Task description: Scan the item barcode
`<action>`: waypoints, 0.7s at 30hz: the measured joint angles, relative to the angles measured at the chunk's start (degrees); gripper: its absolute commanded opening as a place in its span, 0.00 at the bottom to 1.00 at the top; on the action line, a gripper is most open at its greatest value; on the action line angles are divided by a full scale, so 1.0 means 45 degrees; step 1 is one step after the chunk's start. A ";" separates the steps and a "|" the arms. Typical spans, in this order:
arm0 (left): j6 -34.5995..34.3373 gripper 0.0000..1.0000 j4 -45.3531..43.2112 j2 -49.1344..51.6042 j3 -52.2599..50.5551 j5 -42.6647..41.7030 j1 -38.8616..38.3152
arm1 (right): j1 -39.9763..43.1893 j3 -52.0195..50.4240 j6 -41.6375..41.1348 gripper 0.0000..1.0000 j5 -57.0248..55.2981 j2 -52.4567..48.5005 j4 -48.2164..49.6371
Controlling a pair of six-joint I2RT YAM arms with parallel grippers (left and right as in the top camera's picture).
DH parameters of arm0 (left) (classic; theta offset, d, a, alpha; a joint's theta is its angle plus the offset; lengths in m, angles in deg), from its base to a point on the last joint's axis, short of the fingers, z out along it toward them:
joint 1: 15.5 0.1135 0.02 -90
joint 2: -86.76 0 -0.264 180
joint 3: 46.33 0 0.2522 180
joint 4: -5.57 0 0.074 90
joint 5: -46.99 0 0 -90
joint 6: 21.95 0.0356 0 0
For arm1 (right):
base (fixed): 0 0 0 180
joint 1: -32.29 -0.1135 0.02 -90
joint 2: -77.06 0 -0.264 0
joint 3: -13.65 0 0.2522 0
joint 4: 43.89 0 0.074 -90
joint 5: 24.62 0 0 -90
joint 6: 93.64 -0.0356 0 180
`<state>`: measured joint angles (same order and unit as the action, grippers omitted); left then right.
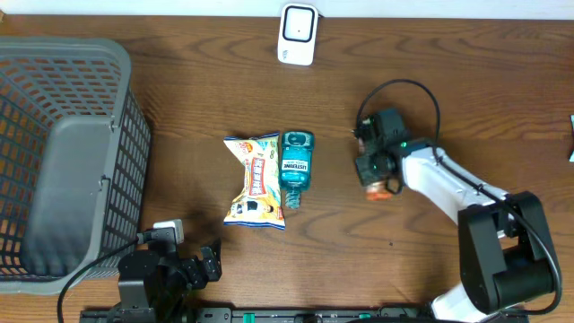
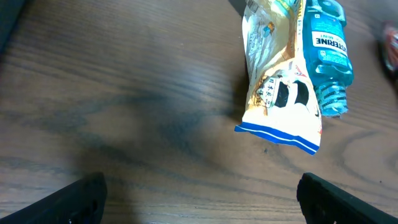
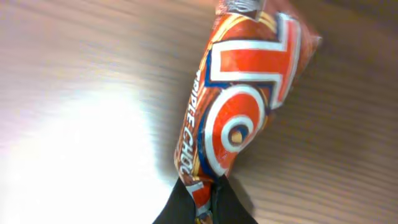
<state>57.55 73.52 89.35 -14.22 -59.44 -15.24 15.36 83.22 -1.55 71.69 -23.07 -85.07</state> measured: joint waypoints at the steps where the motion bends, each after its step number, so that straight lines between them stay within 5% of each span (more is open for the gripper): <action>1: 0.0000 0.98 0.0005 0.0000 0.0000 0.0000 0.0000 | 0.0087 0.0243 0.0034 0.01 0.1399 0.0000 -0.0233; 9: 0.0000 0.98 0.0005 0.0000 0.0000 0.0000 0.0000 | 0.0797 0.0777 0.0991 0.01 1.0287 -0.0005 -0.0432; 21: 0.0000 0.98 0.0005 0.0000 0.0000 -0.0005 0.0000 | 0.0325 0.0772 0.1316 0.01 1.3333 -0.0005 -0.0418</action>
<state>57.55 73.55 89.35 -14.22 -59.46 -15.24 16.83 86.70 4.37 131.69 -23.10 -86.95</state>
